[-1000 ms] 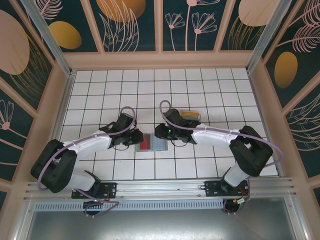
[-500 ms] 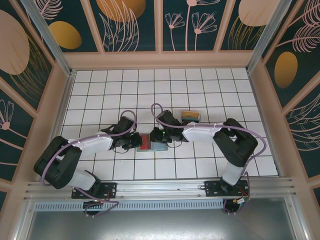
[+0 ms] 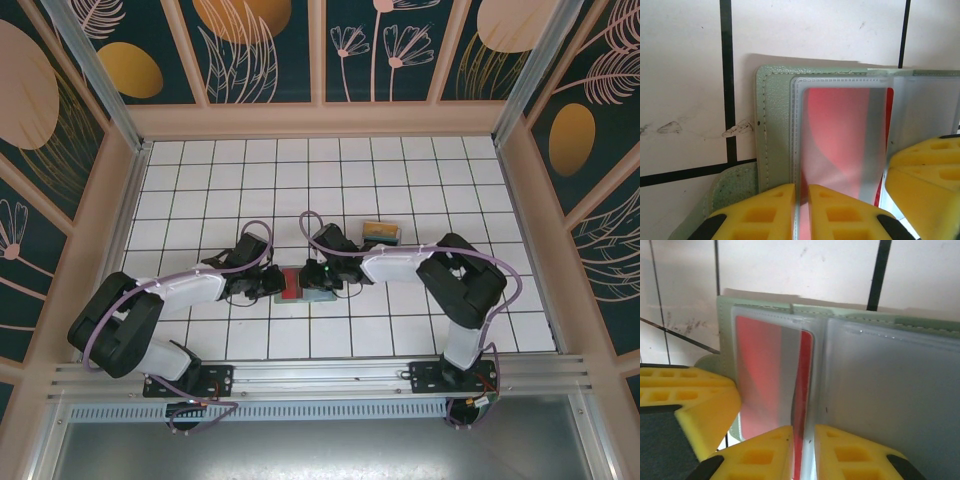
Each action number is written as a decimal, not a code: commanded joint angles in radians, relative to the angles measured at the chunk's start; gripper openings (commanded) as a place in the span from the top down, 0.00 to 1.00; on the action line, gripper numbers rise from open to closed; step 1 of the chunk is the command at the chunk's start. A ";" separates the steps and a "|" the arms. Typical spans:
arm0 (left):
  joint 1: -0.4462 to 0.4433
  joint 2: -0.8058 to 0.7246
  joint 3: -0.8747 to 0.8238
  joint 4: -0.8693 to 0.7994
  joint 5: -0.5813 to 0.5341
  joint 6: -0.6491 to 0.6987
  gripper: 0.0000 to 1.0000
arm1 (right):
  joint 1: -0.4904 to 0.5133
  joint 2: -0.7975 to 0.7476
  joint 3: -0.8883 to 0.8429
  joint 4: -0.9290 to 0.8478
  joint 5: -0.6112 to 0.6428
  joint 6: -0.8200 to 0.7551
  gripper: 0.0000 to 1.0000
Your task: Take the credit cards out of the card holder
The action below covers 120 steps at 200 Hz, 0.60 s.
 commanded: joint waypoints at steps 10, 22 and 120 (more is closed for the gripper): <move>0.007 0.012 -0.017 -0.004 0.019 -0.011 0.84 | 0.001 0.032 0.030 -0.019 -0.022 0.007 0.82; 0.006 0.012 -0.017 -0.002 0.020 -0.011 0.84 | 0.001 0.033 0.027 -0.017 -0.023 0.010 0.82; 0.006 0.006 -0.013 -0.021 0.009 -0.018 0.86 | -0.012 -0.002 -0.014 0.036 -0.056 0.020 1.00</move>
